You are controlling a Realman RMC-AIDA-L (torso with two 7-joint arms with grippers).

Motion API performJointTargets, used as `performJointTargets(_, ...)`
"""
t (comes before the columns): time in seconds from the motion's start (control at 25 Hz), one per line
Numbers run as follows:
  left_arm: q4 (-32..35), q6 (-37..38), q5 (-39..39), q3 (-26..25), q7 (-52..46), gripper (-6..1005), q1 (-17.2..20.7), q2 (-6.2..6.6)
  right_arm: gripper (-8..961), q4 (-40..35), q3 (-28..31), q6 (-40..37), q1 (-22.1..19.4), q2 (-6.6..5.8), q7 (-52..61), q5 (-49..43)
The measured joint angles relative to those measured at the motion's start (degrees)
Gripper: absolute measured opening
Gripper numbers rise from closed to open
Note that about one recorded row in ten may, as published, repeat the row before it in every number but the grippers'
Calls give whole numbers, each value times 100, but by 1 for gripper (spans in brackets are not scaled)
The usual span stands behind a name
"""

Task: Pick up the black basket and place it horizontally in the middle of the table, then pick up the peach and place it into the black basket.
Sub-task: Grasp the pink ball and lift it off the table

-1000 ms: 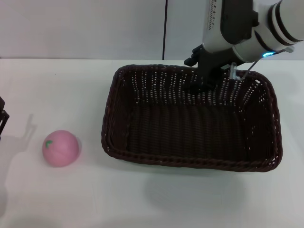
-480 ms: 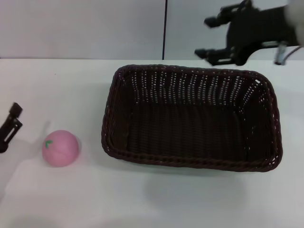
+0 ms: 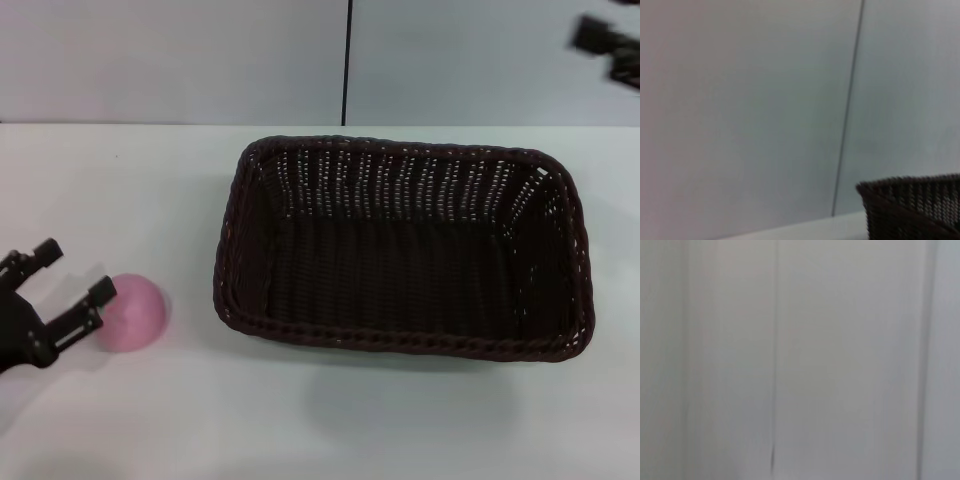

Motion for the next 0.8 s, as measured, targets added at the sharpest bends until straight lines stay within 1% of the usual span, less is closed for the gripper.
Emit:
performJointTargets(0.08,40,-43,134,45,-6,699,-28,-1,643,663,64,-116,-221,-6,-578,805)
performJointTargets(0.2,18,-186,378,53,-11,697,-102,-17,643,1692,225,-390,-380,-7,-1070,1554)
performJointTargets(0.28,0,-281,477,56,-12,696,-134,-27,643,2250,377,-598,-400,-8,-1298,1823)
performJointTargets(0.32,-63,-462,660,65,-13,695,-217,-40,643,2506,462,-679,-386,-11,-1374,1890)
performJointTargets(0.4,-111,-577,732,65,-12,693,-270,-44,643,3040,687,-843,-317,-24,-1483,1958)
performJointTargets(0.6,-221,-906,753,61,47,690,-377,-59,643,3788,1055,-1019,-144,-63,-1536,1893)
performJointTargets(0.8,-292,-992,751,63,54,636,-433,-47,643,4039,1088,-1015,-88,-77,-1717,1869)
